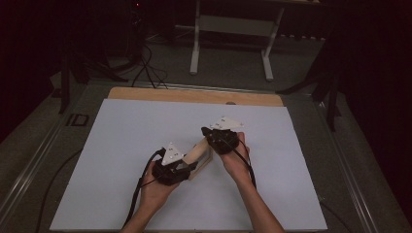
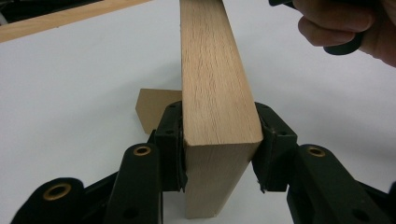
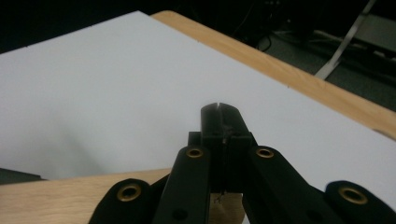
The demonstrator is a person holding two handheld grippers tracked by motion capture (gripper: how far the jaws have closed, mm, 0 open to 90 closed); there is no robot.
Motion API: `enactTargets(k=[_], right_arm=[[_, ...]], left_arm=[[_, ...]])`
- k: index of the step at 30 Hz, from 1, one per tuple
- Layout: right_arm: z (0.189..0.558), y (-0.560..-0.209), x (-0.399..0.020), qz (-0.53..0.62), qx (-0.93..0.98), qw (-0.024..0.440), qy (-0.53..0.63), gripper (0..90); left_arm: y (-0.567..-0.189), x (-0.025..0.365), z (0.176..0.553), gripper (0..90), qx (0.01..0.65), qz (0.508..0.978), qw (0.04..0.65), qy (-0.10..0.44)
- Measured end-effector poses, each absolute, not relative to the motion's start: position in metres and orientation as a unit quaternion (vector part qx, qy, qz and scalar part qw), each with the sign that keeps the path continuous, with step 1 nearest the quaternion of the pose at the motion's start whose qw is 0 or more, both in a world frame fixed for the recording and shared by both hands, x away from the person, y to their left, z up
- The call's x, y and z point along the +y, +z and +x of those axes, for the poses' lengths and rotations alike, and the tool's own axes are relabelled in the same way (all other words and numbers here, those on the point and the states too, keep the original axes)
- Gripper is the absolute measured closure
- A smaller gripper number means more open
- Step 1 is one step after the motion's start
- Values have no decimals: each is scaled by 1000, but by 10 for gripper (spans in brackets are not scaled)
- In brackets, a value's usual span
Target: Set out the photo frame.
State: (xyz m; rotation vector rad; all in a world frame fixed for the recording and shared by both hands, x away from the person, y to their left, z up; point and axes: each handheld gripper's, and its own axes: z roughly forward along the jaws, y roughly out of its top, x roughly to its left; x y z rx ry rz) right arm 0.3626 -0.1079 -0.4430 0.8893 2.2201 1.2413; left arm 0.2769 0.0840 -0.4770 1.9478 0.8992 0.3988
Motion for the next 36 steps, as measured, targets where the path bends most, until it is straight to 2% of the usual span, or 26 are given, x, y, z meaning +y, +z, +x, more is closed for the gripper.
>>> enactTargets(k=[18,36], right_arm=[[354,-443,-117,328,811,213,435,898],[340,-438,-125,326,815,210,430,896]], left_arm=[[-478,96,283,556,394,778,461,162],[-480,96,284,525,392,783,454,163]])
